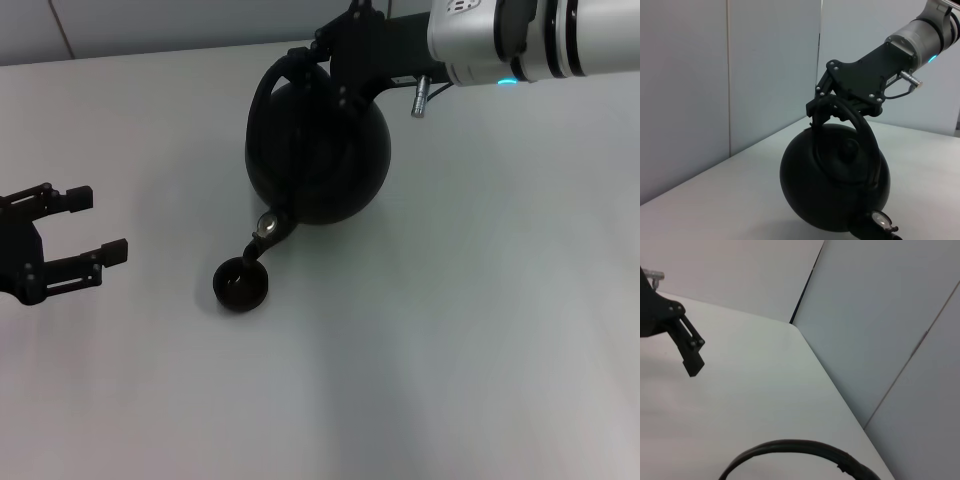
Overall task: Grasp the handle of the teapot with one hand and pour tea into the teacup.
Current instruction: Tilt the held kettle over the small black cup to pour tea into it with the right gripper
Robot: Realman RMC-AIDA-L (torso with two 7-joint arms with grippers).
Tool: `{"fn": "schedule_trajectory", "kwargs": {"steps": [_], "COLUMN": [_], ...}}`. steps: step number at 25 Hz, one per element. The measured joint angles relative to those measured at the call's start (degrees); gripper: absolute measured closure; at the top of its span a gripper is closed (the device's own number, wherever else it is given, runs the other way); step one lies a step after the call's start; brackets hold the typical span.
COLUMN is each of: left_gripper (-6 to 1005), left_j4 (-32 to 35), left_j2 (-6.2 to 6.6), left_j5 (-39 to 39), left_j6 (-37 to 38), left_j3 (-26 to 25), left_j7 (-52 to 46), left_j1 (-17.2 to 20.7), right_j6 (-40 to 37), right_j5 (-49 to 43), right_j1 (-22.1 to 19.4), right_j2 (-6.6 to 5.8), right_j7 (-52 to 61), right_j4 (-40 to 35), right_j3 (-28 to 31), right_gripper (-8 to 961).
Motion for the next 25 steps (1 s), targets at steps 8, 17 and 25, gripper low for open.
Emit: {"fn": "schedule_trajectory", "kwargs": {"steps": [8, 17, 25], "left_gripper": [215, 215, 215], "left_j4": [0.0, 0.0, 0.0], "left_j2": [0.07, 0.09, 0.18], "left_j5": [0.05, 0.07, 0.07], "left_j6": [-0.29, -0.28, -0.26], "left_j3": [0.0, 0.0, 0.0], "left_j7": [0.08, 0.08, 0.08], "left_j1": [0.0, 0.0, 0.09], "right_j6": [0.77, 2.96, 3.01], "right_j5": [-0.93, -1.09, -1.1], "right_j1": [0.41, 0.78, 0.79], "right_j2": [0.0, 0.0, 0.0], "right_j7": [0.33, 0.37, 0.15], "right_j4": [-0.35, -0.43, -0.78], "right_j3": [-0.9, -3.37, -3.61], "right_gripper": [841, 843, 845]}}
